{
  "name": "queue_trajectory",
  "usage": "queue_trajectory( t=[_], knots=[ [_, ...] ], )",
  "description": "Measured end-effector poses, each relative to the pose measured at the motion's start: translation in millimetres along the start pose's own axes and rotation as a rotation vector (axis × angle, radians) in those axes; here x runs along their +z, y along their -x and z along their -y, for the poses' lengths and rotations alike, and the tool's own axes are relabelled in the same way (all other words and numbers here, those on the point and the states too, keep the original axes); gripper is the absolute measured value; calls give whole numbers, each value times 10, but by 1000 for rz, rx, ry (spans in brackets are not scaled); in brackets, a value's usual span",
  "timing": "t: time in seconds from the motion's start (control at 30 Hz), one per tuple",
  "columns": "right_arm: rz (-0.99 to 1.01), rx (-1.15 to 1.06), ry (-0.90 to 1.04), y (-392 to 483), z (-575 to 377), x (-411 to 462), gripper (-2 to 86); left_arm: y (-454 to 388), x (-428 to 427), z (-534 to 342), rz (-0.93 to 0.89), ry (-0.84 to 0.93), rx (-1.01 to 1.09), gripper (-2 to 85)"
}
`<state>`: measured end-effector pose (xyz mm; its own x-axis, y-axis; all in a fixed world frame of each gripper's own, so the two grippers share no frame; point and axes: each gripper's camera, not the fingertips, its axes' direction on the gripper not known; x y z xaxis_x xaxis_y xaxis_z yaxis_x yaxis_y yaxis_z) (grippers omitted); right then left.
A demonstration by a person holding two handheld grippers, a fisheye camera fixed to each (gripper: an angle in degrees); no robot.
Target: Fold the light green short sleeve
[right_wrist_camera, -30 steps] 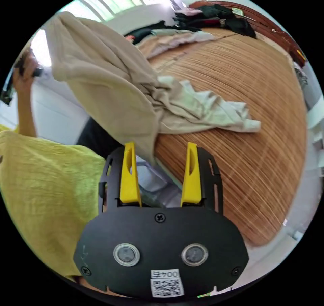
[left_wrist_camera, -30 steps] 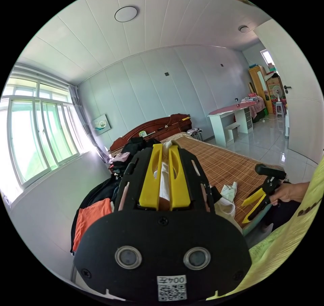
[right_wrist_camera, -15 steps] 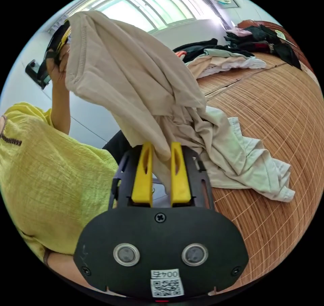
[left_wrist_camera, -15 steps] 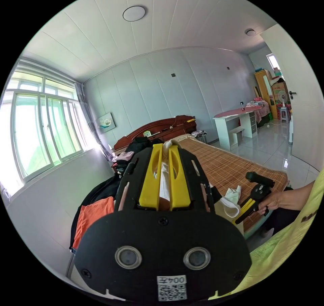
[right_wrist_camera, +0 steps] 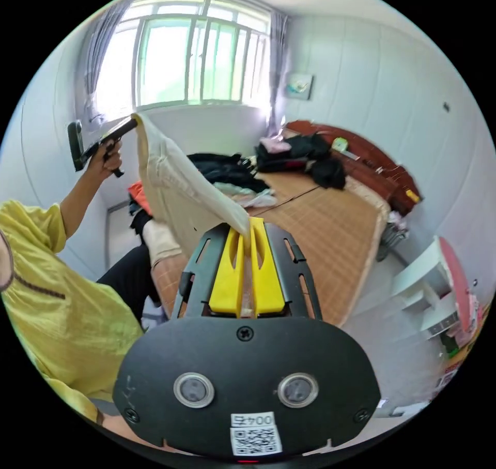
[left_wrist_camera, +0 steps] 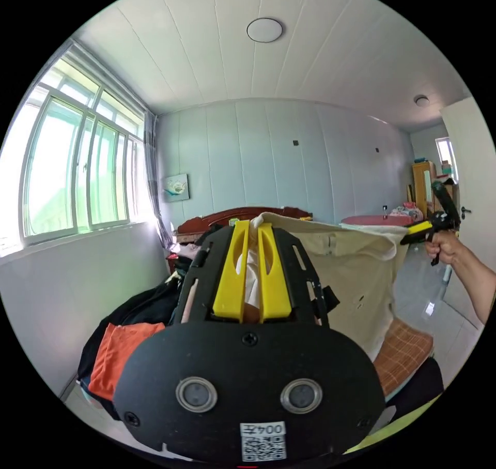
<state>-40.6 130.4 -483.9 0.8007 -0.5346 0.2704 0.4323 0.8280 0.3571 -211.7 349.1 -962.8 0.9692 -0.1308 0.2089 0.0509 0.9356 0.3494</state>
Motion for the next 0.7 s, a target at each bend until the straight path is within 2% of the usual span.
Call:
queue_trajectory(
  t=[0.13, 0.23, 0.47, 0.7],
  knots=[
    [-346, -134, -58, 423, 554, -952, -3, -200, 16, 670, 74, -132, 71, 7],
    [-483, -197, -68, 728, 748, -1383, -3, -295, 16, 1001, 113, -198, 107, 9],
    [-572, -224, -81, 1181, 662, -1886, -2, -690, -32, 1194, 149, -260, 270, 13],
    [-658, -302, -103, 1844, 320, -2309, -4, -943, -224, 1417, 90, -257, 396, 17]
  ],
)
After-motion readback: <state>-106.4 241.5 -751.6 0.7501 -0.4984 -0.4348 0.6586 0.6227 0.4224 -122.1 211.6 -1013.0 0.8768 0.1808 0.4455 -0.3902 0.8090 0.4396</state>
